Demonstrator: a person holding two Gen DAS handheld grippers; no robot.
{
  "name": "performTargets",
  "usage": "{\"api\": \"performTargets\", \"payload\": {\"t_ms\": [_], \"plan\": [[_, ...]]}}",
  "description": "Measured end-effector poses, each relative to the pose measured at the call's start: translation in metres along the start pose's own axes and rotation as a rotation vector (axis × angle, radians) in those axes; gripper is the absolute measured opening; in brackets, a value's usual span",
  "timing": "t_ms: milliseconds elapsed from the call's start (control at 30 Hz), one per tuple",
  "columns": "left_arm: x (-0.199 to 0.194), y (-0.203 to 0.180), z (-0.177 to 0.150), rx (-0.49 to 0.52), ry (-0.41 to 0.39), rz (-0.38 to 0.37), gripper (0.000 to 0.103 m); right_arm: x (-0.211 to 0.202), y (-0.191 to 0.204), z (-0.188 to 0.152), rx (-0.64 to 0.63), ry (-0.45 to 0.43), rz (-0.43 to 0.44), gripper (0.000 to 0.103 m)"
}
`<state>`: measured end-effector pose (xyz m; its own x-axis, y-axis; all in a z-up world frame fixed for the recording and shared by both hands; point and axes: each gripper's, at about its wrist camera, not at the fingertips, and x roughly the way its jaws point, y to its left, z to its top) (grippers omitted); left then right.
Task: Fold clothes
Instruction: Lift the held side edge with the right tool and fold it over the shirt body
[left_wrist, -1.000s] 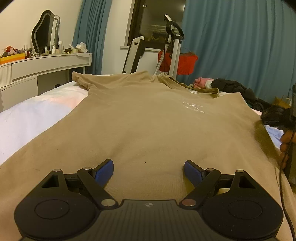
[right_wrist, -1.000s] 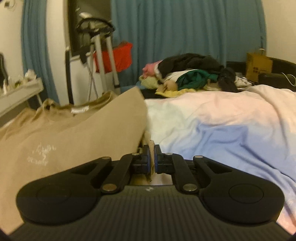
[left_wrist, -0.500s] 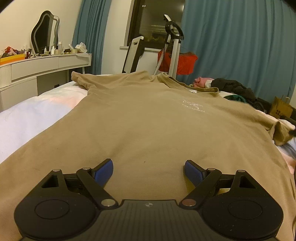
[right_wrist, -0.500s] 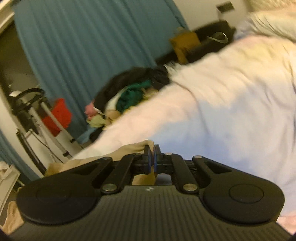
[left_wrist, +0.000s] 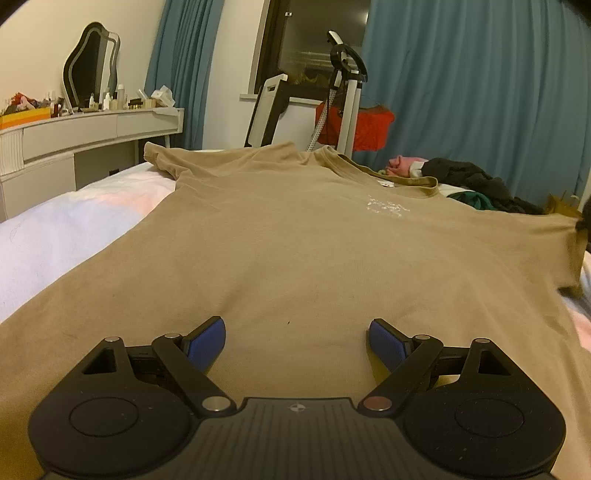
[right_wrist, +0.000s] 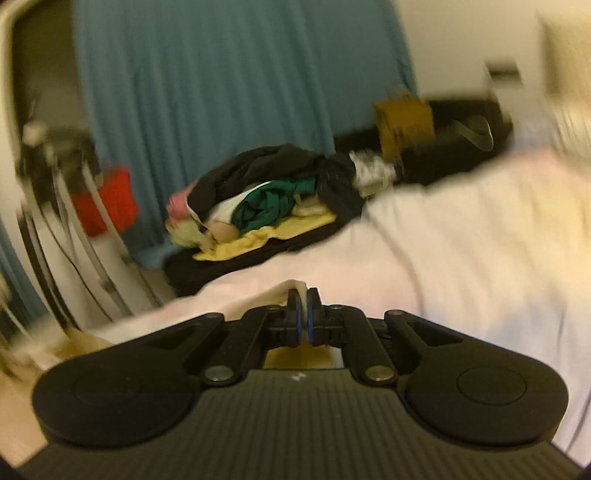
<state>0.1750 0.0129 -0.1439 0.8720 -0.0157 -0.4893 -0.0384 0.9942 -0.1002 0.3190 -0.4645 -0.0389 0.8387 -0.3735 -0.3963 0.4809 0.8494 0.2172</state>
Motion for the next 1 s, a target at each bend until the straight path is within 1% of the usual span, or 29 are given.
{"api": "performTargets", "payload": {"t_ms": [67,100,133,167,200,233,267,433,533,567,600,700,833,933,1000], "plan": [[0.000,0.001,0.000,0.001,-0.001,0.000,0.087,0.011,0.002,0.006,-0.037,0.032,0.044,0.009],[0.000,0.002,0.000,-0.002,-0.001,-0.001,0.088,0.011,0.001,0.005,-0.046,0.050,0.042,0.010],[0.001,0.003,0.000,-0.003,0.000,-0.002,0.088,0.012,0.001,0.003,-0.055,0.068,0.040,0.014],[0.000,0.004,0.000,-0.004,0.001,-0.003,0.088,0.009,-0.002,-0.001,-0.042,0.077,0.031,0.039],[0.000,0.005,0.001,-0.004,0.002,-0.004,0.088,0.002,-0.007,-0.008,0.003,0.081,0.036,0.056],[0.000,0.006,0.001,-0.006,0.002,-0.005,0.088,-0.005,-0.012,-0.016,0.049,0.085,0.041,0.086],[-0.001,0.007,0.001,-0.010,0.003,-0.009,0.088,-0.012,-0.017,-0.023,0.095,0.088,0.046,0.089],[-0.003,0.010,0.003,-0.023,0.009,-0.025,0.088,-0.055,-0.032,-0.080,0.350,0.133,0.158,0.088],[-0.005,0.011,0.003,-0.025,0.011,-0.029,0.088,-0.060,-0.034,-0.114,0.524,0.225,0.221,0.089],[-0.006,0.011,0.003,-0.026,0.012,-0.029,0.088,-0.059,-0.033,-0.119,0.565,0.238,0.239,0.089],[-0.006,0.012,0.003,-0.027,0.013,-0.029,0.088,-0.060,-0.031,-0.122,0.588,0.226,0.263,0.089],[-0.007,0.012,0.003,-0.034,0.014,-0.031,0.088,-0.051,-0.023,-0.130,0.629,0.222,0.330,0.090],[-0.006,0.010,0.002,-0.027,0.013,-0.025,0.089,-0.033,-0.012,-0.135,0.559,0.155,0.340,0.090],[-0.006,0.009,0.001,-0.019,0.010,-0.020,0.089,-0.018,-0.008,-0.129,0.515,0.097,0.343,0.090],[-0.006,0.010,0.000,-0.023,0.006,-0.023,0.089,-0.008,-0.009,-0.128,0.538,0.041,0.360,0.088]]}}
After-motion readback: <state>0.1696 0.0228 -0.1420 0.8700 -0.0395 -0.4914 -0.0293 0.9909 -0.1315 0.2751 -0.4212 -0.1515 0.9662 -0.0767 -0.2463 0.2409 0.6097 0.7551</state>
